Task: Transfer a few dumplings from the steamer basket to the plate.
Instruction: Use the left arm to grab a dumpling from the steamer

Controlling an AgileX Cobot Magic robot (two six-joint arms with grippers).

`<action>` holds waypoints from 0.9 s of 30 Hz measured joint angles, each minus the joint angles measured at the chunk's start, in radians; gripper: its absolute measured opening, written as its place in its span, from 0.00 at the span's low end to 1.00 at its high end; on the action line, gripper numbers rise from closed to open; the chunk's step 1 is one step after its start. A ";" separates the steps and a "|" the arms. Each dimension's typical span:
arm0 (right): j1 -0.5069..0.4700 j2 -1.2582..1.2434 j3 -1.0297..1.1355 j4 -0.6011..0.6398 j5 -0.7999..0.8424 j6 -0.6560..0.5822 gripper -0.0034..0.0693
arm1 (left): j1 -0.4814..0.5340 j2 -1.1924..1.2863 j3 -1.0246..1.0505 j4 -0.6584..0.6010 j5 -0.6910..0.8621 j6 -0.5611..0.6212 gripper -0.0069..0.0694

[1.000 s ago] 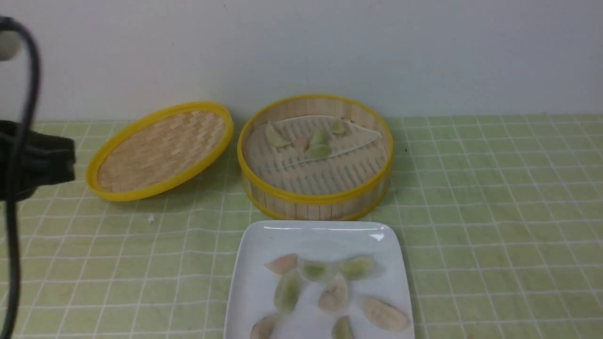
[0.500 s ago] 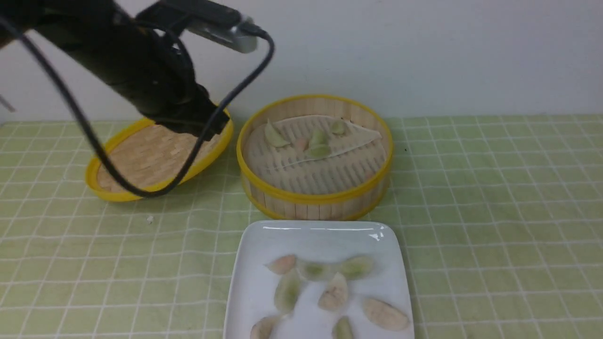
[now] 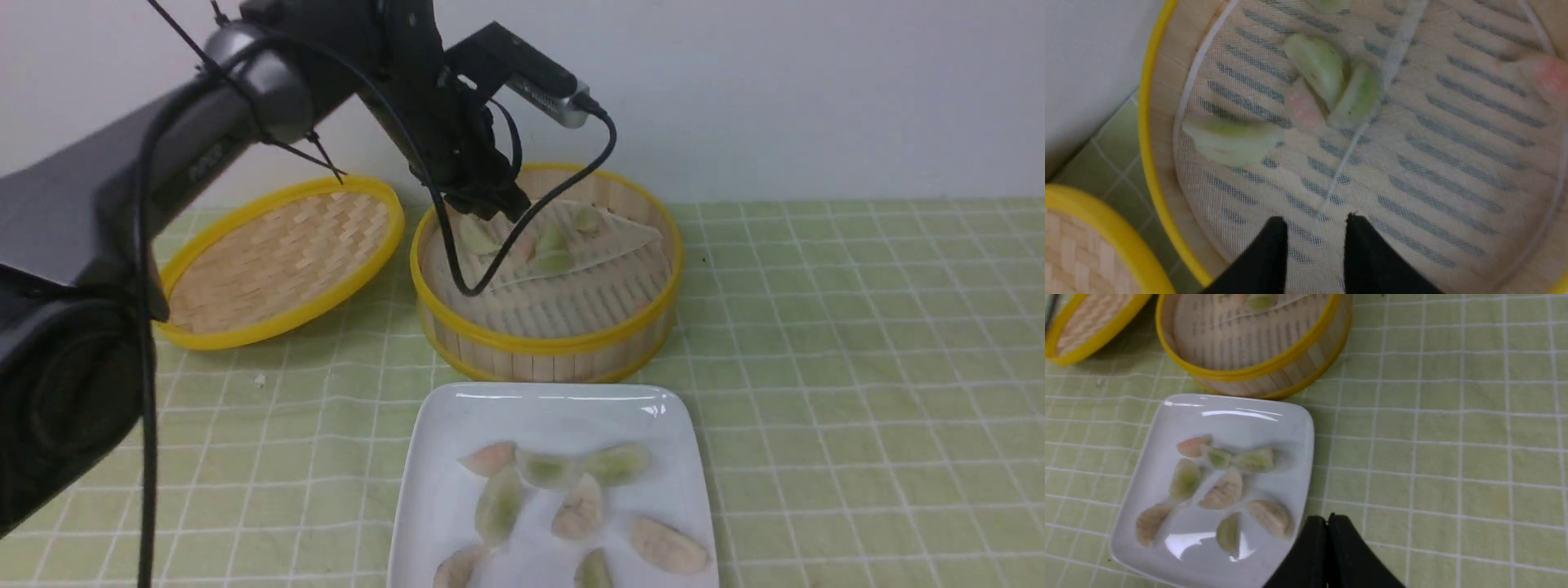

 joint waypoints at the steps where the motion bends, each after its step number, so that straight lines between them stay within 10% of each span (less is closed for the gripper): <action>1: 0.000 0.000 0.000 0.009 -0.001 -0.004 0.03 | 0.000 0.014 0.000 0.006 -0.024 -0.001 0.45; 8: 0.000 0.000 0.000 0.034 -0.002 -0.019 0.03 | 0.000 0.142 -0.001 0.138 -0.251 -0.026 0.79; 18: 0.000 0.000 0.000 0.074 0.005 -0.021 0.03 | 0.000 0.212 -0.012 0.187 -0.337 -0.085 0.83; 24: 0.000 0.000 0.000 0.099 0.012 -0.021 0.03 | 0.000 0.221 -0.016 0.187 -0.300 -0.281 0.68; 27: 0.000 0.000 0.000 0.107 0.017 -0.021 0.03 | 0.000 0.226 -0.017 0.187 -0.240 -0.351 0.38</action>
